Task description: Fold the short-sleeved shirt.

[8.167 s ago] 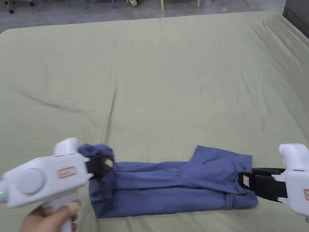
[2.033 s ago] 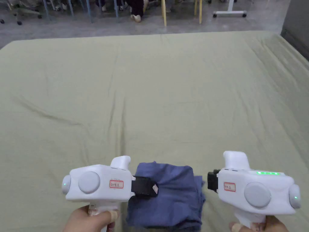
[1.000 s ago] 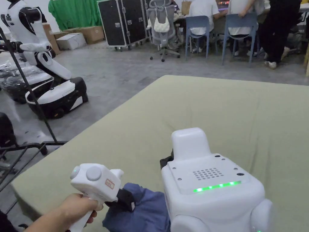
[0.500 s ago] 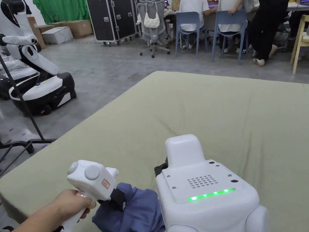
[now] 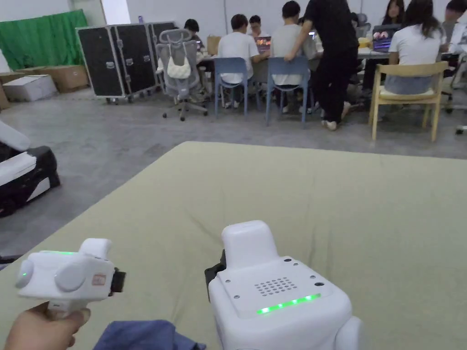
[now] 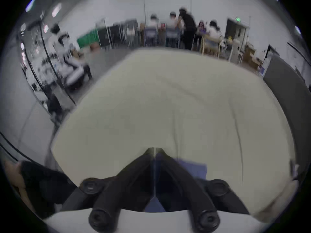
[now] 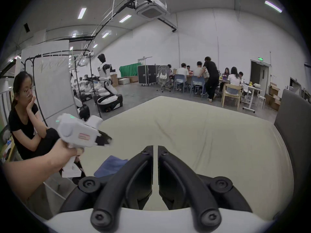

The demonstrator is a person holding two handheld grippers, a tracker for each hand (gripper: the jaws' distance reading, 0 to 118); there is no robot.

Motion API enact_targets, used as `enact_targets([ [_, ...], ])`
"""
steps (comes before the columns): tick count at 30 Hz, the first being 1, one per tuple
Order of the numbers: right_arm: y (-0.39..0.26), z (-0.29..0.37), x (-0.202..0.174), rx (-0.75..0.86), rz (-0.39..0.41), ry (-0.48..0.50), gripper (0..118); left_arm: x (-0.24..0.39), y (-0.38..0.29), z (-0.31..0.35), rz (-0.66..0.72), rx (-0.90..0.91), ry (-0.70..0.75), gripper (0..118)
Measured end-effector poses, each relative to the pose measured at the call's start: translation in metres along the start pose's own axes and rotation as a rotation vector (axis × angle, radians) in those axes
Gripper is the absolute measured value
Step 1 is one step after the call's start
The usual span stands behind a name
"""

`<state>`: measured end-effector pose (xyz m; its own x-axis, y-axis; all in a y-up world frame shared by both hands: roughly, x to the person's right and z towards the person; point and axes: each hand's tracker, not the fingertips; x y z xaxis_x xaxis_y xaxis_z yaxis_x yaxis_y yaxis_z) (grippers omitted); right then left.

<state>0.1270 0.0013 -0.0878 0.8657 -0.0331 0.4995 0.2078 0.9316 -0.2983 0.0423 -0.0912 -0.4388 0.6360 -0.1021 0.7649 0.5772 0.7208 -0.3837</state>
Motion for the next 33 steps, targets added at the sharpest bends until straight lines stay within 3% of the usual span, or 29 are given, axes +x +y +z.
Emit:
enact_targets([
  [2, 0.005, 0.014, 0.032, 0.035, -0.007, -0.049, 8, 0.027, 0.032, 0.051, -0.026, 0.231, 0.107, 0],
  [4, 0.009, 0.033, 0.069, 0.081, -0.011, -0.117, 8, 0.049, 0.062, 0.093, 0.069, 0.368, 0.045, 0],
  [7, 0.018, 0.071, 0.13, 0.125, -0.026, -0.23, 9, 0.114, 0.077, 0.148, 0.111, 0.483, 0.028, 0],
  [9, 0.025, 0.101, 0.171, 0.157, -0.028, -0.316, 10, 0.159, 0.09, 0.179, 0.056, 0.548, -0.011, 0],
  [16, 0.04, 0.2, 0.279, 0.269, -0.096, -0.571, 14, 0.298, 0.101, 0.22, -0.04, 0.673, -0.191, 0],
  [26, 0.021, 0.253, 0.339, 0.248, -0.084, -0.67, 15, 0.417, 0.077, 0.255, -0.025, 0.672, -0.43, 0],
  [33, 0.004, 0.257, 0.353, 0.25, -0.099, -0.69, 15, 0.426, 0.073, 0.255, -0.059, 0.631, -0.365, 0],
])
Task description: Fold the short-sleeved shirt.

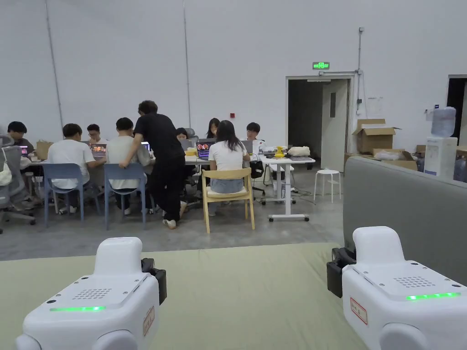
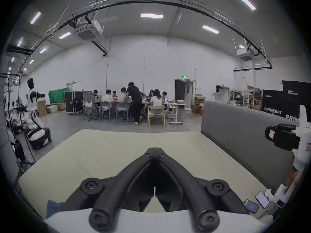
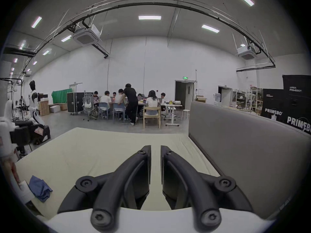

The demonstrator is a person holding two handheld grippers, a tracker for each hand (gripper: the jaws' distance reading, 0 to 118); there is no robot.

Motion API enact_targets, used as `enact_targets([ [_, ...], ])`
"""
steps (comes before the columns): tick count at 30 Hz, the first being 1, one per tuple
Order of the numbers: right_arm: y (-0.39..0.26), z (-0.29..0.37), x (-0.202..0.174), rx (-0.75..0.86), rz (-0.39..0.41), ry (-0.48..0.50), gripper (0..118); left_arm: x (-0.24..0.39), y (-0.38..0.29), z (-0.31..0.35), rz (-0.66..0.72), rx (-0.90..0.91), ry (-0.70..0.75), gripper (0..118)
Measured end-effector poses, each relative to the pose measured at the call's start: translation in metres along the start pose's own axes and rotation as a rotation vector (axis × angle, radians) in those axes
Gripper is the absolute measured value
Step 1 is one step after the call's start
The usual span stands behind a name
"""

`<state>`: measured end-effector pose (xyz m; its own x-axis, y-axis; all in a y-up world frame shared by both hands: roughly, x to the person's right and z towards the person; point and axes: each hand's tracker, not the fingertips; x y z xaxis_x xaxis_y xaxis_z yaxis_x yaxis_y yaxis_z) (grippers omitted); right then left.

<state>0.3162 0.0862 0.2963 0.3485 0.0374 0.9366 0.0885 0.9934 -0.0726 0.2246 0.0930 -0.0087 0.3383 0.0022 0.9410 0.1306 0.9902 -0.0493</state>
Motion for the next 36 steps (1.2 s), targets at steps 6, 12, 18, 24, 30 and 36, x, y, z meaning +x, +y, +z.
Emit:
enact_targets([
  [6, -0.001, -0.008, 0.0, -0.019, -0.037, 0.025, 15, -0.008, 0.008, 0.001, 0.014, -0.004, -0.008, 0],
  [12, 0.003, -0.013, -0.002, -0.015, -0.056, 0.029, 15, -0.008, 0.009, -0.003, -0.021, -0.006, -0.001, 0],
  [18, 0.006, -0.023, -0.003, -0.081, -0.046, 0.072, 67, -0.007, 0.006, -0.003, -0.021, 0.005, 0.058, 70],
  [24, 0.01, -0.017, -0.003, -0.076, -0.108, 0.142, 118, -0.023, 0.026, -0.003, -0.022, 0.035, 0.04, 118],
  [30, 0.013, -0.018, -0.021, -0.101, -0.046, 0.065, 118, -0.02, 0.003, 0.004, -0.004, 0.013, 0.049, 118],
  [36, 0.007, -0.017, -0.027, -0.124, -0.039, 0.081, 118, -0.021, -0.003, 0.001, -0.003, -0.004, 0.057, 118],
])
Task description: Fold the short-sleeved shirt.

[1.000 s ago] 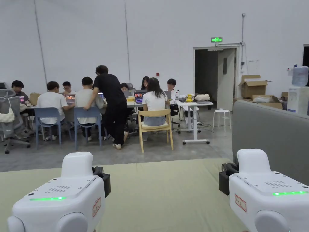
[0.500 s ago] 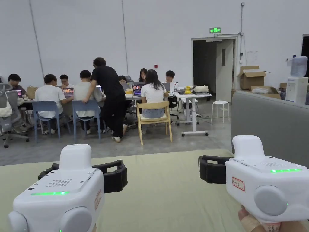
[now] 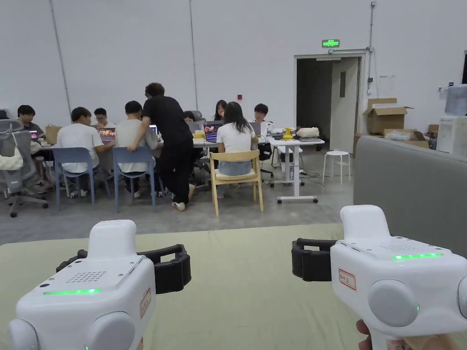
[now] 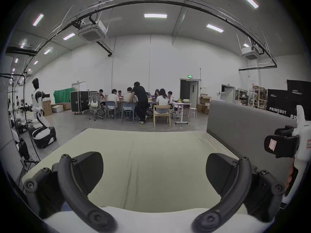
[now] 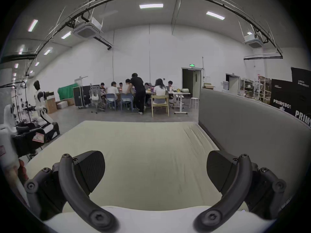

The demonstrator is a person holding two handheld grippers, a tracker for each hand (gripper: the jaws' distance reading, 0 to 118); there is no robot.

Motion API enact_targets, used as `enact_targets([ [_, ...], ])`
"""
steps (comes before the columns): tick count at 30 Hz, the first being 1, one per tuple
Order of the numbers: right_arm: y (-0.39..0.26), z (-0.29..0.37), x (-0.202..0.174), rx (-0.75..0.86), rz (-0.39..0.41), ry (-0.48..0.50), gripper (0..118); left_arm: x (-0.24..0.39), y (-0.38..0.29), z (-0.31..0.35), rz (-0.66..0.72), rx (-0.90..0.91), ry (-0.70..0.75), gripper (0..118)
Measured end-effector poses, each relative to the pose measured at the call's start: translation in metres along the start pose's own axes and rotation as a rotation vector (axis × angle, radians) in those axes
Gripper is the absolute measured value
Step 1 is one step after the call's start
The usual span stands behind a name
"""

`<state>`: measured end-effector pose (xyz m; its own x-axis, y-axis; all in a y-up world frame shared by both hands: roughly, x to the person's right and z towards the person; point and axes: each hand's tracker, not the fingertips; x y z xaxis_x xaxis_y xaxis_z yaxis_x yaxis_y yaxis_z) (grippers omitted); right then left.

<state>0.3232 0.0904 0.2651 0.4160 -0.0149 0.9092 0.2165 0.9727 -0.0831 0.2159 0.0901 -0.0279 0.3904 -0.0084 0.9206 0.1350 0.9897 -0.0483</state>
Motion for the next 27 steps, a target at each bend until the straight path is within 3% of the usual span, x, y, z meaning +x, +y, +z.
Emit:
enact_targets([
  [27, 0.009, 0.002, -0.014, 0.002, -0.031, 0.047, 118, -0.006, 0.001, 0.003, 0.013, -0.003, -0.009, 118],
])
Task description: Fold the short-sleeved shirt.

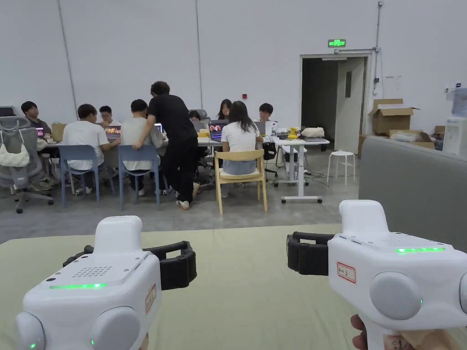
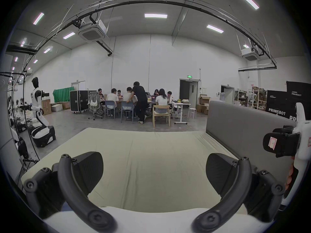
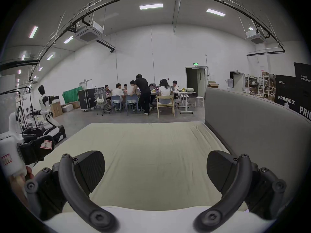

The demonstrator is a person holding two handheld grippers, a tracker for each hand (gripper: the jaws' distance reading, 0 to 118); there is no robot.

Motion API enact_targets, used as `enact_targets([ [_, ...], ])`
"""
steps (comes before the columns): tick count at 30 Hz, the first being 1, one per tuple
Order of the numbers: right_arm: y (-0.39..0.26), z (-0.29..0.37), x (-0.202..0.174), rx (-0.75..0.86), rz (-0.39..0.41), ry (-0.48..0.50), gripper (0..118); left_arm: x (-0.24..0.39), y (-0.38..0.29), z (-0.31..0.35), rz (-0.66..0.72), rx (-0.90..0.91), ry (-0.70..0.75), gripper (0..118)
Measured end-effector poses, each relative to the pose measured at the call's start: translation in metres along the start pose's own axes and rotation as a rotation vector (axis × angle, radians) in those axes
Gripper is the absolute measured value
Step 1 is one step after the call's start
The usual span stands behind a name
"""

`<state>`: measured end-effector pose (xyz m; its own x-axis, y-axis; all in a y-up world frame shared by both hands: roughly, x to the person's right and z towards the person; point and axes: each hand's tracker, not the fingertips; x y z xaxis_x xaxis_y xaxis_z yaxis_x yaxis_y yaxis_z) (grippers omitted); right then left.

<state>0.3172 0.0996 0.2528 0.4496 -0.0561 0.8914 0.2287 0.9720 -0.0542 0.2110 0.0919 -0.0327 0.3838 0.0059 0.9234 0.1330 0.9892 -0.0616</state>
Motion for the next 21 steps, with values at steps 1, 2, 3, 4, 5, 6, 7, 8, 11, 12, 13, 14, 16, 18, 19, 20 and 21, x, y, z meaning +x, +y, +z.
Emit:
enact_targets([
  [1, -0.0003, 0.0, -0.0005, 0.0, 0.003, -0.001, 118, 0.0, -0.0004, -0.0001, 0.001, -0.001, -0.001, 118],
  [2, -0.0008, 0.0, -0.0011, 0.001, 0.006, -0.002, 118, 0.0002, -0.0009, -0.0004, 0.001, -0.003, -0.003, 118],
  [3, -0.0011, -0.0001, -0.0017, 0.003, 0.007, 0.0, 118, 0.0006, -0.0015, -0.0006, -0.001, -0.004, -0.003, 118],
  [4, -0.0014, -0.0001, -0.002, 0.004, 0.005, 0.001, 118, 0.0008, -0.0019, -0.0009, -0.002, -0.005, -0.004, 118],
  [5, -0.0016, -0.0004, -0.0022, 0.003, -0.002, 0.001, 118, 0.001, -0.0023, -0.0013, -0.004, -0.005, -0.005, 118],
  [6, -0.0018, -0.0008, -0.0022, 0.0, -0.008, 0.004, 118, 0.0011, -0.0023, -0.0015, -0.006, -0.007, -0.002, 118],
  [7, -0.0018, -0.0013, -0.0022, -0.004, -0.011, 0.008, 118, 0.0011, -0.0023, -0.0015, -0.006, -0.009, -0.001, 118],
  [8, -0.0019, -0.0017, -0.0024, -0.004, -0.012, 0.01, 118, 0.0008, -0.0025, -0.0014, -0.005, -0.007, -0.003, 118],
  [11, -0.002, -0.0021, -0.004, -0.005, -0.005, 0.002, 118, 0.0, -0.0029, -0.0011, -0.001, -0.007, -0.004, 118],
  [12, -0.002, -0.002, -0.0047, -0.005, -0.002, -0.001, 118, -0.0003, -0.0033, -0.001, -0.001, -0.006, -0.005, 118],
  [13, -0.0021, -0.0018, -0.005, -0.004, 0.0, -0.002, 118, -0.0006, -0.0036, -0.001, 0.0, -0.005, -0.004, 118],
  [14, -0.0021, -0.0015, -0.0053, -0.003, 0.001, -0.002, 118, -0.0006, -0.0039, -0.0012, -0.002, -0.008, -0.003, 118],
  [16, -0.0017, -0.0013, -0.0062, -0.001, 0.001, -0.002, 118, -0.0009, -0.0046, -0.0017, -0.003, -0.012, -0.002, 118],
  [18, -0.002, -0.0015, -0.0061, 0.0, -0.002, 0.0, 118, -0.0009, -0.0051, -0.0017, 0.001, -0.015, -0.005, 118],
  [19, -0.002, -0.0015, -0.0064, 0.001, -0.002, 0.001, 118, -0.0007, -0.0052, -0.0016, 0.001, -0.016, -0.005, 118],
  [20, -0.002, -0.0013, -0.007, 0.003, -0.001, 0.002, 118, -0.0004, -0.0052, -0.0014, 0.001, -0.016, -0.006, 118],
  [21, -0.0022, -0.001, -0.0078, 0.003, 0.001, 0.001, 118, 0.0, -0.0052, -0.0011, -0.001, -0.015, -0.008, 118],
])
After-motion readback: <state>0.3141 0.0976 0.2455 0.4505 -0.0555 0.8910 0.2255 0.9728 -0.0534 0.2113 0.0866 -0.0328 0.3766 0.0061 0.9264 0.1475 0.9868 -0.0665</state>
